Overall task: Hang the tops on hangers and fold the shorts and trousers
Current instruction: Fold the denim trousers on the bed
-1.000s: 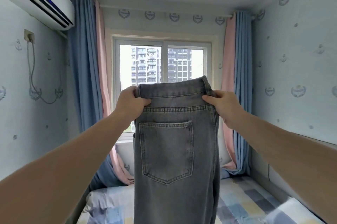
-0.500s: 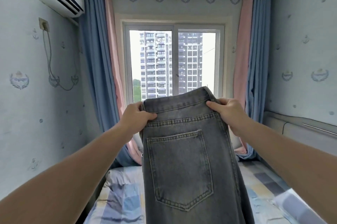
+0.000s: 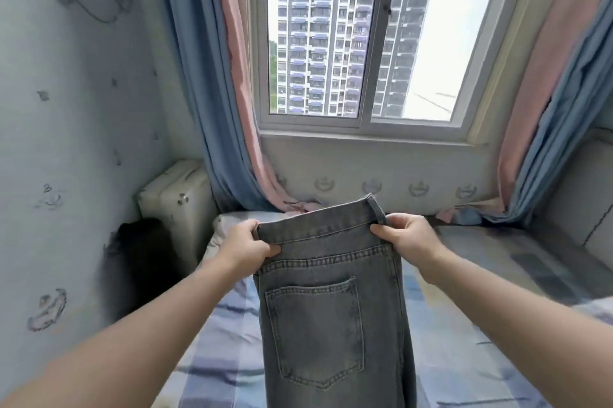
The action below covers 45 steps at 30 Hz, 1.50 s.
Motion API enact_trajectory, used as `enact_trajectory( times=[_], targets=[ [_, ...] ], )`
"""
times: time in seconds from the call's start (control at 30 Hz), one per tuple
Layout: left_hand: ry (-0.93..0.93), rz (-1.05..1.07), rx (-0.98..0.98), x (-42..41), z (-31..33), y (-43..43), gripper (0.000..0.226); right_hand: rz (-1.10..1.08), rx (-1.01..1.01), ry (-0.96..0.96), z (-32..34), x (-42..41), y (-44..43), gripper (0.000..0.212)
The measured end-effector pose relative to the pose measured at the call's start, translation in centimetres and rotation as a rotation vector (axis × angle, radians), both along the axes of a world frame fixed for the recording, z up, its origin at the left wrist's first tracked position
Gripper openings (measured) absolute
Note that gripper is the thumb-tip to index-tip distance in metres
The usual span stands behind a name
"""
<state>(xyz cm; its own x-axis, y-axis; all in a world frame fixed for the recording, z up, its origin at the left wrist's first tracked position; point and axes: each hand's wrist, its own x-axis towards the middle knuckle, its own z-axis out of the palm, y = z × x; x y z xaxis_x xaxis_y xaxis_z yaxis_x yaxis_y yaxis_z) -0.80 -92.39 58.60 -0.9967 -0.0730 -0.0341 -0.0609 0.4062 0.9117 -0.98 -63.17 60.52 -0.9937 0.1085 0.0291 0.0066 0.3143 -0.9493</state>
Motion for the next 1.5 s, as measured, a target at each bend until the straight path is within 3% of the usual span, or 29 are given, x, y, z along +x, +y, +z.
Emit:
enact_trajectory(
  times=[0.2,0.4,0.47,0.53,0.67,0.9,1.07,1.27,1.5],
  targets=[
    [-0.176,0.04,-0.055,-15.5,-19.5,-3.2,0.024,-0.026,0.088,-0.229,-18.8,-16.0,-4.3,0.007],
    [-0.171,0.199,-0.047,-27.3,-36.8,-4.4,0.02,-0.121,0.212,-0.254,-34.7,-28.4,-7.6,0.017],
    [-0.199,0.31,-0.04,-29.0,-42.4,-4.3,0.034,-0.099,0.313,-0.276,-39.8,-30.7,-8.5,0.027],
    [-0.288,0.375,-0.09,-28.8,-47.9,-3.7,0.047,-0.017,0.454,-0.362,-45.1,-31.3,-8.9,0.055],
    [-0.438,0.212,-0.216,-23.6,-56.2,-1.4,0.055,0.098,0.486,-0.538,-54.1,-27.8,-8.9,0.07],
    [-0.516,0.023,-0.342,-12.8,-61.6,1.7,0.057,0.189,0.532,-0.681,-61.2,-18.5,-7.1,0.067],
    [-0.544,0.024,-0.296,-3.3,-61.7,4.0,0.057,0.202,0.513,-0.734,-62.4,-12.0,-5.1,0.064],
    [-0.484,-0.041,-0.435,5.9,-60.9,6.1,0.063,0.214,0.458,-0.805,-63.2,-4.1,-2.6,0.065],
    [-0.476,0.069,-0.484,13.4,-60.6,8.2,0.067,0.289,0.45,-0.755,-63.5,3.6,0.6,0.063]
  ],
)
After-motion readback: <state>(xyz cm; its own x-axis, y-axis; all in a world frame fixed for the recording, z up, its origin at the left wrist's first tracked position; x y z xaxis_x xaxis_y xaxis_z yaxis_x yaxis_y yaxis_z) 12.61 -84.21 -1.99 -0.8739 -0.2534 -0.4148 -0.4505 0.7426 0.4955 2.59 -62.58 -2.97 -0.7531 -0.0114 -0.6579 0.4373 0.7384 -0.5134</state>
